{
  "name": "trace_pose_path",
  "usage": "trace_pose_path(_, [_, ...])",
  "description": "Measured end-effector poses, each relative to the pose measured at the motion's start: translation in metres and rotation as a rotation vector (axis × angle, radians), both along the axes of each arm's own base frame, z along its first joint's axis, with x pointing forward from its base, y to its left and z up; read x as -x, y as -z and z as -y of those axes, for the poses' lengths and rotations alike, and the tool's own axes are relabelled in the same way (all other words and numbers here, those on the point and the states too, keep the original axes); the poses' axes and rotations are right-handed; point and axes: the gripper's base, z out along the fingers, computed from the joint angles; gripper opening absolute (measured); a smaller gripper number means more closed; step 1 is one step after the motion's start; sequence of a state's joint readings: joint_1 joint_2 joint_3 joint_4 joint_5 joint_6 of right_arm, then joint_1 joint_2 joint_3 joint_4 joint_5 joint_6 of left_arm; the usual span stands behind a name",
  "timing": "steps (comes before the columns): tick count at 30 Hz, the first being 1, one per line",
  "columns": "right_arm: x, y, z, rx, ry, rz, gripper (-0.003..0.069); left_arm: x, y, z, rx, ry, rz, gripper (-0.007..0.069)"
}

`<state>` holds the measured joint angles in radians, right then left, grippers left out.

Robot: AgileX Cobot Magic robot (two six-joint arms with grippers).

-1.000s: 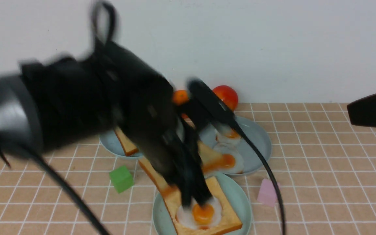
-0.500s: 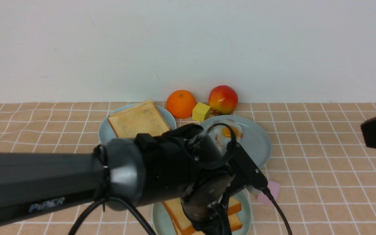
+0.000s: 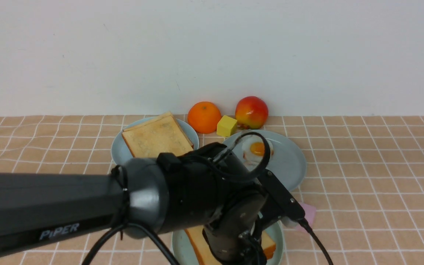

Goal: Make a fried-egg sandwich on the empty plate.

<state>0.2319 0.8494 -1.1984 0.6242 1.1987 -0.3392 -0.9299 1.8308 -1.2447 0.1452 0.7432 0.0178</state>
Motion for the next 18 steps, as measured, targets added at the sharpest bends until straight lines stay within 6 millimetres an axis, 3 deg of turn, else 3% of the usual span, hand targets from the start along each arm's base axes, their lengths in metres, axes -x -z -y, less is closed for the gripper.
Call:
trace_pose_path(3, [0.000,0.000,0.000,0.000,0.000,0.000,0.0070,0.000,-0.004,-0.001,0.000,0.004,0.008,0.0399])
trace_pose_path(6, [0.000,0.001,0.001,0.010,0.004,0.002,0.0074,0.006,-0.025,-0.008,0.016,-0.014,0.016,0.0399])
trace_pose_path(9, [-0.002,0.002,0.003,0.045,0.021,0.010,0.0074,0.018,-0.067,-0.021,0.101,-0.067,0.047,0.0310])
trace_pose_path(13, [-0.005,0.007,0.010,0.117,0.080,0.000,0.0074,0.045,-0.138,-0.057,0.355,-0.175,0.143,0.0083])
trace_pose_path(14, [-0.005,0.007,0.011,0.123,0.088,-0.002,0.0074,0.047,-0.141,-0.059,0.372,-0.187,0.145,0.0071])
trace_pose_path(16, [-0.006,0.009,0.014,0.146,0.130,-0.012,0.0074,0.066,-0.161,-0.084,0.520,-0.226,0.194,-0.0013])
trace_pose_path(18, [-0.005,0.011,0.019,0.173,0.178,-0.030,0.0074,0.086,-0.166,-0.110,0.658,-0.236,0.237,-0.0013])
